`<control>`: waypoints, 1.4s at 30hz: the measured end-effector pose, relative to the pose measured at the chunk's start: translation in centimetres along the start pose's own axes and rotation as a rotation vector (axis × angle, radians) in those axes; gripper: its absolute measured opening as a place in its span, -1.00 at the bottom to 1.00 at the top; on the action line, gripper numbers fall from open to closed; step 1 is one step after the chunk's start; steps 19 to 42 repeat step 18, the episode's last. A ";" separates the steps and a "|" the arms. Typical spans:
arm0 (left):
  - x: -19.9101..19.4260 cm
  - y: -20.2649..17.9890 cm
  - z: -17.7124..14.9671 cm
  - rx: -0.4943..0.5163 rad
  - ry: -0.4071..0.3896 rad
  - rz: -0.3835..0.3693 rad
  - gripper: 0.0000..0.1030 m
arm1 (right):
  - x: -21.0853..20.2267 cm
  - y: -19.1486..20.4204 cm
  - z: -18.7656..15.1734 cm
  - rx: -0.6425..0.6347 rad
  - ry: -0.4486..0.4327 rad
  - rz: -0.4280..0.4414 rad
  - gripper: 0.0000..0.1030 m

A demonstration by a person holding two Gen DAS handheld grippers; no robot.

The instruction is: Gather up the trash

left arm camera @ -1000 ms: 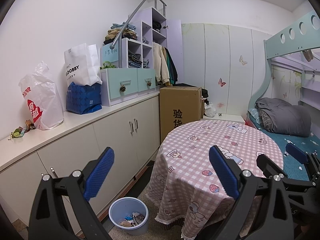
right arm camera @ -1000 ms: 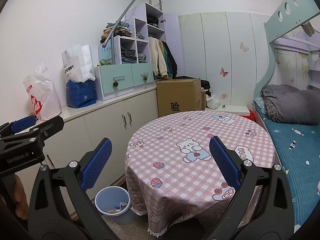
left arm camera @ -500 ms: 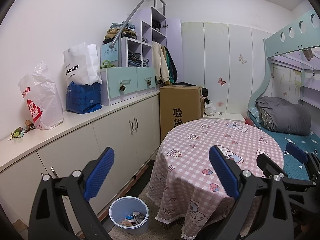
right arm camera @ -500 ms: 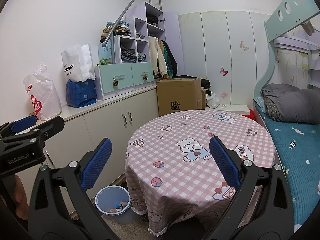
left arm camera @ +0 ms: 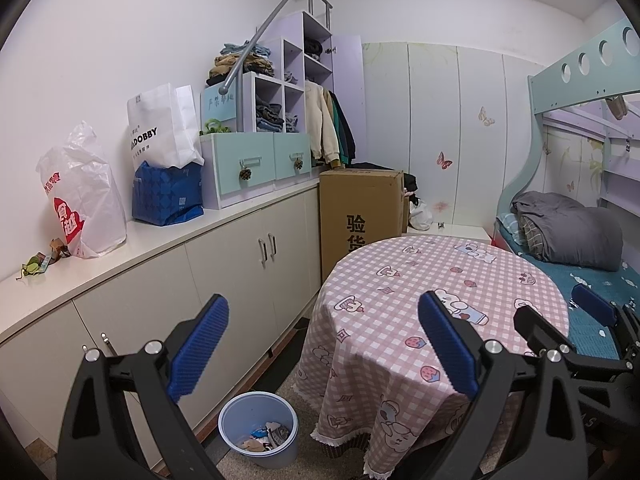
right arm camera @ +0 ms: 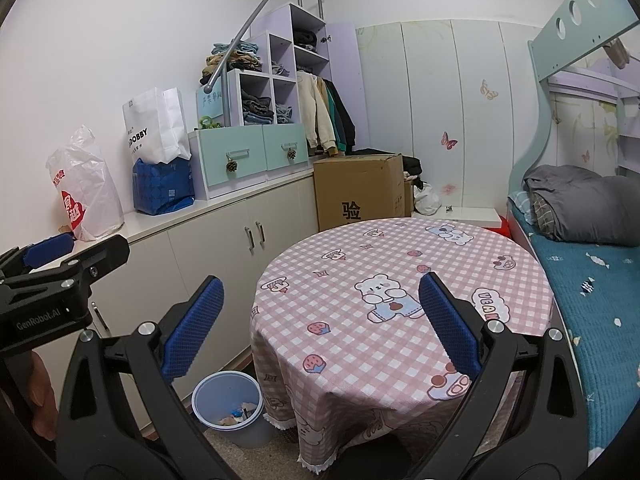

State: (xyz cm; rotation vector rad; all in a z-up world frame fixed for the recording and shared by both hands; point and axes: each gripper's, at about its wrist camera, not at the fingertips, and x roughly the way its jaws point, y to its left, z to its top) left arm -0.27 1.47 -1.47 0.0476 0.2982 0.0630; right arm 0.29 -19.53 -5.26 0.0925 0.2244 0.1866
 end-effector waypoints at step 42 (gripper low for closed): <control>6.7 -1.9 -1.8 0.056 0.134 0.025 0.82 | 3.1 -1.8 -3.2 0.069 0.084 -0.006 0.86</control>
